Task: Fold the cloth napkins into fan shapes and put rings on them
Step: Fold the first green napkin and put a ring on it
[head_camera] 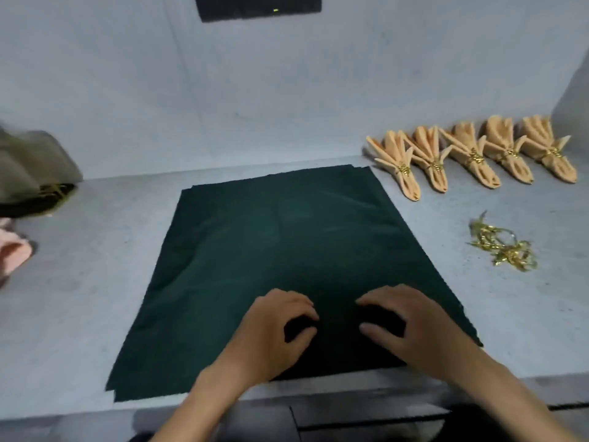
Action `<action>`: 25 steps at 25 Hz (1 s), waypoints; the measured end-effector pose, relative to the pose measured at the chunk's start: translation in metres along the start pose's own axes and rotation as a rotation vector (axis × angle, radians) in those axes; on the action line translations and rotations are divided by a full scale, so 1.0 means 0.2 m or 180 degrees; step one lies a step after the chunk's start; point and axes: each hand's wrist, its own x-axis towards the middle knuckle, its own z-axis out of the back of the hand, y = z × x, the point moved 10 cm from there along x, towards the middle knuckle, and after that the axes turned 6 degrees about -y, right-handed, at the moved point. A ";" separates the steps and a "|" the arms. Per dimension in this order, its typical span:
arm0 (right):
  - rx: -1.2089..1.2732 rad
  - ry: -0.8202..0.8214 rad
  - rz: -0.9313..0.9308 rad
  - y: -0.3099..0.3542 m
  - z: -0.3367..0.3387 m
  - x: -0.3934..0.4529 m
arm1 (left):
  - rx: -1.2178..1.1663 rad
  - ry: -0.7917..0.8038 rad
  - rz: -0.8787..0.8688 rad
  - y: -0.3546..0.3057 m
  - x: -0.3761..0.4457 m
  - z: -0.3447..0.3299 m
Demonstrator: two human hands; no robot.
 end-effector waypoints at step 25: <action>-0.0916 0.0318 0.0386 -0.01 0.11 0.08 | 0.0677 -0.0069 0.0300 0.20 -0.18 0.36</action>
